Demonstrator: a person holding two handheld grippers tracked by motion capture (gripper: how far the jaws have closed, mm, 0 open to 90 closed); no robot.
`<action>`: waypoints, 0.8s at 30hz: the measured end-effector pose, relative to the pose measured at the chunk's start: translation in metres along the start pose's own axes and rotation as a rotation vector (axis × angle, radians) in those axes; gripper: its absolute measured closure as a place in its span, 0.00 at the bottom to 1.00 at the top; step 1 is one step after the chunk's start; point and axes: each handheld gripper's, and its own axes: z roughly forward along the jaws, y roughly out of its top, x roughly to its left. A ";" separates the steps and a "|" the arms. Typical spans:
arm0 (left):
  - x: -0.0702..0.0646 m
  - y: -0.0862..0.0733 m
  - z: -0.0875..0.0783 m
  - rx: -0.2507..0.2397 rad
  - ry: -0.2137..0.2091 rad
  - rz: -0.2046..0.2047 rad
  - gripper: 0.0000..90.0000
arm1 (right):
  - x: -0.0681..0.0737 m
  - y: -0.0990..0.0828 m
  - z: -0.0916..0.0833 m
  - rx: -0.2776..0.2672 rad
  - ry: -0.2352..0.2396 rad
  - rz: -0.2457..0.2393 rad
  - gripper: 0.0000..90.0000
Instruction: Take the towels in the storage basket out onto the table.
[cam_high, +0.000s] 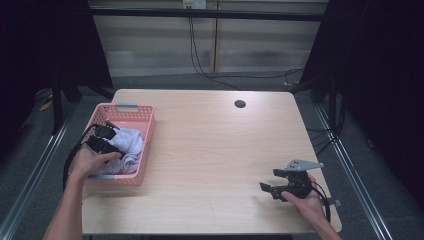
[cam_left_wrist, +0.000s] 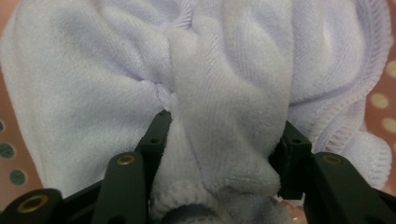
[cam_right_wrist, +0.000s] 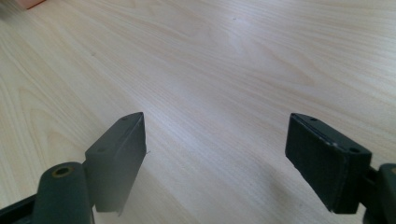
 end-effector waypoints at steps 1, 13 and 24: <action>0.000 -0.001 -0.001 -0.014 -0.004 -0.009 0.56 | -0.001 0.000 0.000 0.000 -0.002 0.002 0.23; 0.010 -0.015 -0.028 -0.166 -0.063 -0.069 0.56 | 0.000 0.000 -0.002 -0.009 0.000 0.013 0.25; 0.017 -0.027 -0.058 -0.346 -0.065 -0.115 0.56 | 0.000 0.000 -0.003 -0.017 0.008 0.021 0.26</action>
